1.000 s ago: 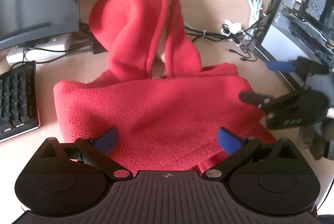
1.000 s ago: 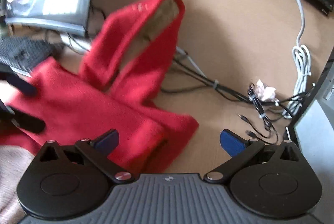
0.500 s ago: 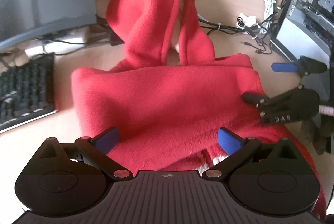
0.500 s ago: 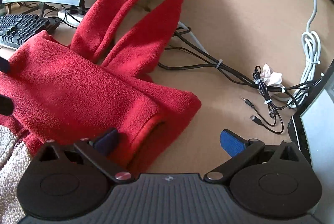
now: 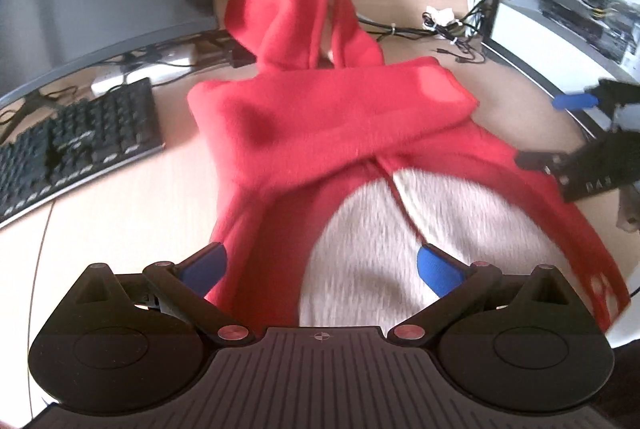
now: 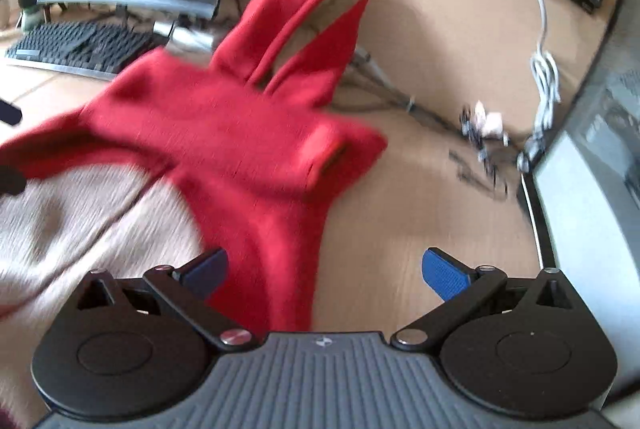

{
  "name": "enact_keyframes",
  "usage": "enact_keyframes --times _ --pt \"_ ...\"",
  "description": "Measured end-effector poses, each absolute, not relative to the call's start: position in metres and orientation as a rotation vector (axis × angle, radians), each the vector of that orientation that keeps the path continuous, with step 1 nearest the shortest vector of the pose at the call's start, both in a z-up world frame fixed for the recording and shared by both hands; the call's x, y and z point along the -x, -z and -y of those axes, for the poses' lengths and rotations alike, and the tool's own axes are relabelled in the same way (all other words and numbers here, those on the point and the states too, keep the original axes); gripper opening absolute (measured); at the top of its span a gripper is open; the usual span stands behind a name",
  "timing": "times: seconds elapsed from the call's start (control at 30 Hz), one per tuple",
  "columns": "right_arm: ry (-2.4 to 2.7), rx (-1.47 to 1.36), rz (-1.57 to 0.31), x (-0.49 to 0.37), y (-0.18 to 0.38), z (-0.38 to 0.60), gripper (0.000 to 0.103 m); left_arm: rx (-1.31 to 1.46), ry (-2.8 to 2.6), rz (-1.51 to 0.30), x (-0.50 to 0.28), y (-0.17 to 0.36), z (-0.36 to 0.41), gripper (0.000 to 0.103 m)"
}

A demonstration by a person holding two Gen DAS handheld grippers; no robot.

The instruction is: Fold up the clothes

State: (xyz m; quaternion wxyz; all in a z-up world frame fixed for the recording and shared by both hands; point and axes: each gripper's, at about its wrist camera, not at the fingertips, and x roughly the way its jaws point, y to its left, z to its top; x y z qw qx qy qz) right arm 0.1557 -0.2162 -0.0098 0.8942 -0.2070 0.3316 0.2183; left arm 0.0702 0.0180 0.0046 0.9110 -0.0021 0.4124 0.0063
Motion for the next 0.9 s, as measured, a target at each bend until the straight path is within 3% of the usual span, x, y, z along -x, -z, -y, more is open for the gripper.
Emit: enact_keyframes --times 0.63,0.9 --pt "-0.309 0.489 -0.750 0.009 0.024 0.261 0.103 -0.112 0.102 -0.856 0.069 0.003 -0.028 0.103" --pt "-0.254 0.554 -0.732 0.021 0.047 0.241 0.103 -0.260 0.043 -0.867 0.072 0.021 -0.016 0.103"
